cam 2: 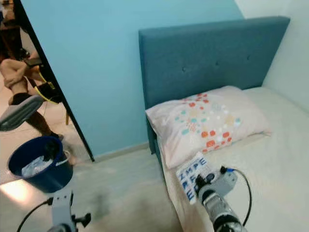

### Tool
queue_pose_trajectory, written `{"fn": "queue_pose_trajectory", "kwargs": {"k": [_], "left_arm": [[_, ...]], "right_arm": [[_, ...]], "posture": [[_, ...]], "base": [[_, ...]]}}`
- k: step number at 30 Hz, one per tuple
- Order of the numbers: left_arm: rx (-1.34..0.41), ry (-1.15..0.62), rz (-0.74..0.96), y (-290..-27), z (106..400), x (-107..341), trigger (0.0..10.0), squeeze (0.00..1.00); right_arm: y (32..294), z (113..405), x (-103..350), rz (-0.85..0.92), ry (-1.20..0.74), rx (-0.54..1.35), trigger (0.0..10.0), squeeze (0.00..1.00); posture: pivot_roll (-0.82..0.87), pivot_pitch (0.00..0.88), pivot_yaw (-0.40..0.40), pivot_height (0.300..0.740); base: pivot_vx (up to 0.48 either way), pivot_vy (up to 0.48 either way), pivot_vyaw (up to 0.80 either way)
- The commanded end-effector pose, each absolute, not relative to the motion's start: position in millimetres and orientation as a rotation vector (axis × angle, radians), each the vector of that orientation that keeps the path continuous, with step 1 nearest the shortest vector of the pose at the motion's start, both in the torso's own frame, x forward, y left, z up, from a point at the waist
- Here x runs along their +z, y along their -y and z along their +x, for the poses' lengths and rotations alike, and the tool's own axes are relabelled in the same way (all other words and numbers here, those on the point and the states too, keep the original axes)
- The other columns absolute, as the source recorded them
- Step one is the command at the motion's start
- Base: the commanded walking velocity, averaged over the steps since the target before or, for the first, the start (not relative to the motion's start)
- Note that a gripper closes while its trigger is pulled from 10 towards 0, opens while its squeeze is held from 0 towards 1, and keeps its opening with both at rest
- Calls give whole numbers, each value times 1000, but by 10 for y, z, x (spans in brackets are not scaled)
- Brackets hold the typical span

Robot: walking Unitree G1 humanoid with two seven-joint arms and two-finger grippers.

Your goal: Clean up the room

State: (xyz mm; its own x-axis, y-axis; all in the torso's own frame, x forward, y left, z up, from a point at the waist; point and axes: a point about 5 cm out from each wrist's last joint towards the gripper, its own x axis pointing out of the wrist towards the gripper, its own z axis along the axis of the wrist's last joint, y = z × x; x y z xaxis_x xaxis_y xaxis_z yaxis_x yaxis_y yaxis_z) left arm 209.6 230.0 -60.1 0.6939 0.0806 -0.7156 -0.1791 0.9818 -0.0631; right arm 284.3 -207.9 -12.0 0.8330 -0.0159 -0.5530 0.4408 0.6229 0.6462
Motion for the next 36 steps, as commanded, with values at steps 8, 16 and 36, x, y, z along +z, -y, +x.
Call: {"fn": "queue_pose_trajectory", "kwargs": {"k": [8,16,36], "left_arm": [[137,-765,-130,-2290,2145,-570,10000,0],[132,-760,-131,-2283,2138,-573,10000,0],[107,-805,-78,-2403,1920,-652,10000,0]], "right_arm": [[2132,2995,51,850,-439,-242,10000,0],[2154,3063,136,862,-389,-223,10000,0],[2615,3309,549,489,-493,-296,10000,0]], "posture": [[-79,53,17,605],[-76,63,17,585],[-50,133,35,575]], "base": [[0,0,0],[0,0,0],[0,0,0]]}}
